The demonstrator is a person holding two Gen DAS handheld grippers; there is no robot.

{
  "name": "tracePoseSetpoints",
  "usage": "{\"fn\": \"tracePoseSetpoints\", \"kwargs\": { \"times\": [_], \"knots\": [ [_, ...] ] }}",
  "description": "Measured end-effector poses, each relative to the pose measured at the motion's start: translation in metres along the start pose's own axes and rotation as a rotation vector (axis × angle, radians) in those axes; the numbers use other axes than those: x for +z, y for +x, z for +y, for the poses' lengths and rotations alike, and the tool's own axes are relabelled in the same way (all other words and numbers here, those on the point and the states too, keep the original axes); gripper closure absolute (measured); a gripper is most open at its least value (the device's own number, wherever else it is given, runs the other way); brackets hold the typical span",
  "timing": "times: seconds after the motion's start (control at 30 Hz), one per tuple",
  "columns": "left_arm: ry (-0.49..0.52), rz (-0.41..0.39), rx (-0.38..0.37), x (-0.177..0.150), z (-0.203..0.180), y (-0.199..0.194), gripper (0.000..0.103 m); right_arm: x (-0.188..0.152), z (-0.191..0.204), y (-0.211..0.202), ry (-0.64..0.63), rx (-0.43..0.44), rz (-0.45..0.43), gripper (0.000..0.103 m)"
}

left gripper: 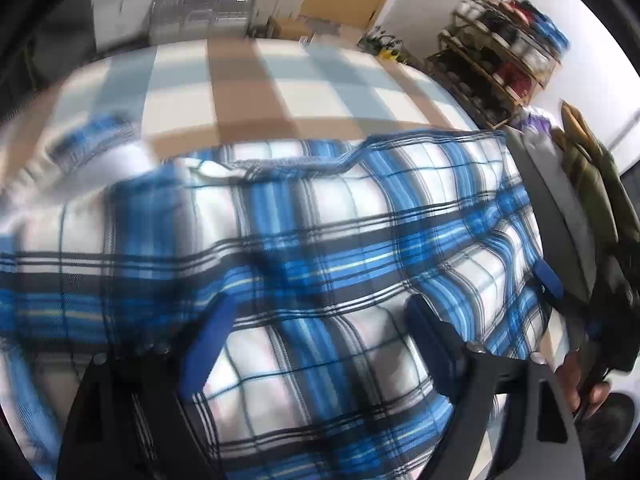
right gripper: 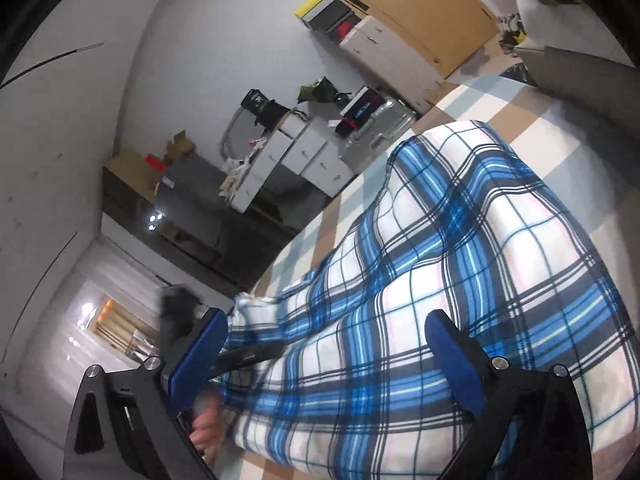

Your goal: Fold large clothes

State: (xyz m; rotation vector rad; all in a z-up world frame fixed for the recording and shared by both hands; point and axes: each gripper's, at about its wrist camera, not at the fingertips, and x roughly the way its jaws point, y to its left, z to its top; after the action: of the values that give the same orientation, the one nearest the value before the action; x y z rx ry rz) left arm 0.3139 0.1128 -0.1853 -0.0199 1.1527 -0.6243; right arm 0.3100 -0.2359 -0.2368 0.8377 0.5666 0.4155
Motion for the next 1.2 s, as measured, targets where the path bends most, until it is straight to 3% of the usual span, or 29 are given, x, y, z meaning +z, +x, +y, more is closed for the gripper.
{"fn": "tracePoseSetpoints", "kwargs": {
  "times": [0.17,0.23,0.3,0.43,0.47,0.5,0.6,0.7,0.77,0.87,0.9,0.97,1.07,1.13,1.2],
  "knots": [
    [0.022,0.050,0.090,0.011,-0.018,-0.008,0.023,-0.001,0.017,0.002,-0.039,-0.024,0.034,0.000],
    [0.079,-0.019,0.110,0.012,-0.025,-0.028,0.022,-0.003,0.023,0.000,-0.063,-0.039,0.042,0.000],
    [0.122,-0.097,0.183,0.010,-0.022,-0.046,0.022,-0.002,0.028,0.000,-0.074,-0.031,0.045,0.000],
    [0.026,-0.029,0.262,-0.001,0.030,-0.025,0.023,-0.001,0.030,0.002,-0.074,-0.043,0.054,0.000],
    [0.006,-0.034,0.227,-0.008,0.042,-0.019,0.024,0.000,0.031,0.003,-0.072,-0.043,0.057,0.000],
    [0.036,-0.080,0.221,-0.014,0.041,-0.021,0.024,0.000,0.030,0.002,-0.069,-0.039,0.059,0.000],
    [0.093,-0.070,0.310,-0.015,0.020,-0.026,0.023,0.000,0.029,-0.001,-0.064,-0.036,0.061,0.000],
    [0.095,-0.177,0.310,-0.005,0.012,-0.060,0.023,0.000,0.030,0.000,-0.061,-0.045,0.067,0.000],
    [0.076,-0.201,0.352,-0.003,0.019,-0.071,0.023,0.001,0.031,-0.002,-0.063,-0.045,0.066,0.000],
    [-0.018,-0.091,0.415,-0.009,0.061,-0.046,0.023,0.000,0.034,-0.002,-0.065,-0.055,0.072,0.000],
    [-0.052,-0.044,0.399,-0.013,0.074,-0.033,0.022,-0.001,0.034,-0.003,-0.068,-0.058,0.074,0.000],
    [-0.060,-0.114,0.376,-0.022,0.081,-0.034,0.018,0.000,0.040,-0.003,-0.070,-0.062,0.075,0.000],
    [-0.092,-0.122,0.380,-0.025,0.077,-0.039,0.018,-0.002,0.040,-0.005,-0.072,-0.063,0.077,0.000],
    [-0.138,-0.122,0.357,-0.027,0.073,-0.056,0.020,-0.002,0.041,-0.006,-0.071,-0.062,0.078,0.000],
    [-0.178,-0.184,0.274,-0.039,0.070,-0.086,0.020,-0.002,0.043,-0.007,-0.068,-0.063,0.079,0.000]
  ]
}}
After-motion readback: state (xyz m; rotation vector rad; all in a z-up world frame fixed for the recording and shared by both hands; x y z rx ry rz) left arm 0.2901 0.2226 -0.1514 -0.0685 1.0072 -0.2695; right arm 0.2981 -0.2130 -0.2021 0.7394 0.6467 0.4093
